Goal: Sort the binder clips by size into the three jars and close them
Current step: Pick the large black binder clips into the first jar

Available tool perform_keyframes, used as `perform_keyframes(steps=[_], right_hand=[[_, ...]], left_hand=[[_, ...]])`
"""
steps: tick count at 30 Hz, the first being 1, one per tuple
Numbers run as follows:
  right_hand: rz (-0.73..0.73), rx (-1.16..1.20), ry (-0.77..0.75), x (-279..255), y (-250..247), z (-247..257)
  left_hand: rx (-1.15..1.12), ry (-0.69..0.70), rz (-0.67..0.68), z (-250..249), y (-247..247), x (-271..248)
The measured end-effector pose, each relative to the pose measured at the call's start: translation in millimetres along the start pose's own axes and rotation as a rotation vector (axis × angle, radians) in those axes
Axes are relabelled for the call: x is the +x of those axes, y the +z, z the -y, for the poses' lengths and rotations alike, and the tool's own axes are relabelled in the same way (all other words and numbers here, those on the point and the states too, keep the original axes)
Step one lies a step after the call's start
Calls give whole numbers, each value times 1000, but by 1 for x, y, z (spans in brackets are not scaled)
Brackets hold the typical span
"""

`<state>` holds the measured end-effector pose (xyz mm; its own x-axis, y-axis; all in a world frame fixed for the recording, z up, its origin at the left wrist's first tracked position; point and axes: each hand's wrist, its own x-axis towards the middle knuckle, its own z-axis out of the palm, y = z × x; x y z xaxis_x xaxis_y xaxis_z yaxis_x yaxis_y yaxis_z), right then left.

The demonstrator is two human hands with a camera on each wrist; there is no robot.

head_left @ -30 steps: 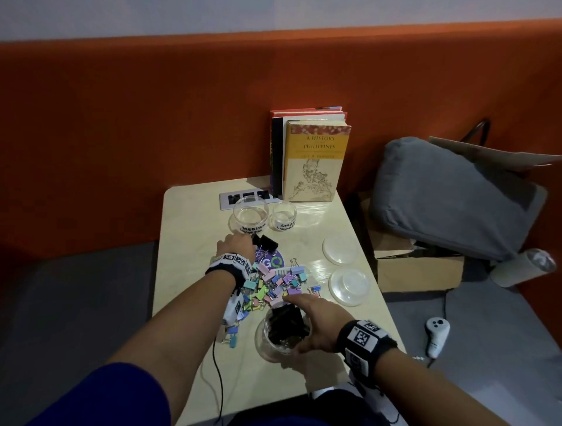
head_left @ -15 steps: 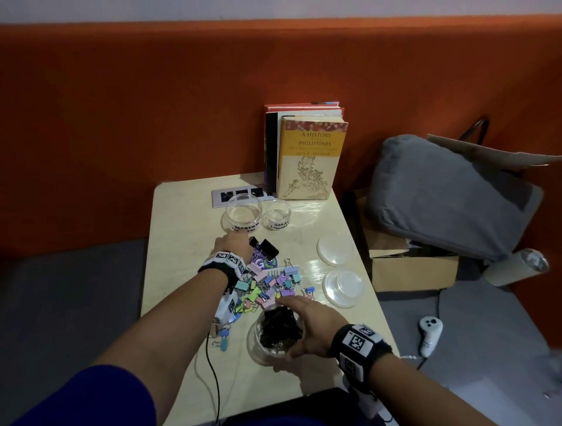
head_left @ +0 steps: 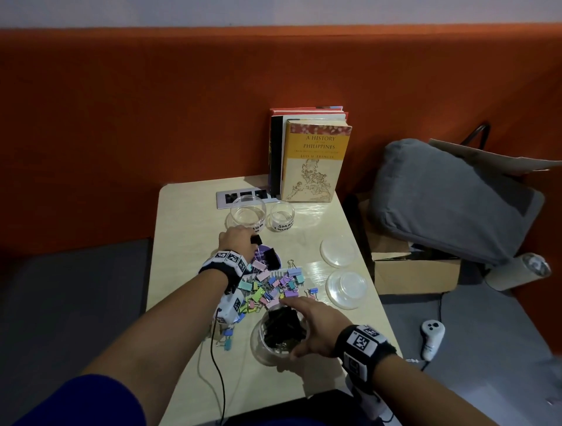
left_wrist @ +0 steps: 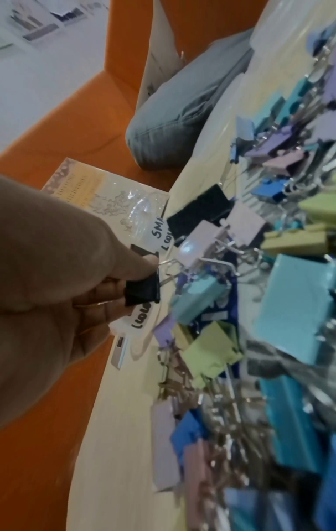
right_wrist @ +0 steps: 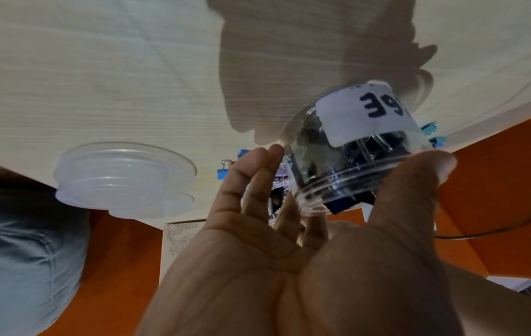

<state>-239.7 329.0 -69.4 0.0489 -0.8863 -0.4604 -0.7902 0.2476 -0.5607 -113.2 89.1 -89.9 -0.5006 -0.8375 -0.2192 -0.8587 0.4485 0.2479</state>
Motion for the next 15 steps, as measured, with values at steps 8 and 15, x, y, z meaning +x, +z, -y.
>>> perform_keyframes(steps=[8, 15], right_hand=[[-5, -3, 6, 0, 1, -1], [-35, 19, 3, 2, 3, 5]], left_hand=[[-189, 24, -130, 9, -41, -23], [-375, 344, 5, 1, -54, -90]])
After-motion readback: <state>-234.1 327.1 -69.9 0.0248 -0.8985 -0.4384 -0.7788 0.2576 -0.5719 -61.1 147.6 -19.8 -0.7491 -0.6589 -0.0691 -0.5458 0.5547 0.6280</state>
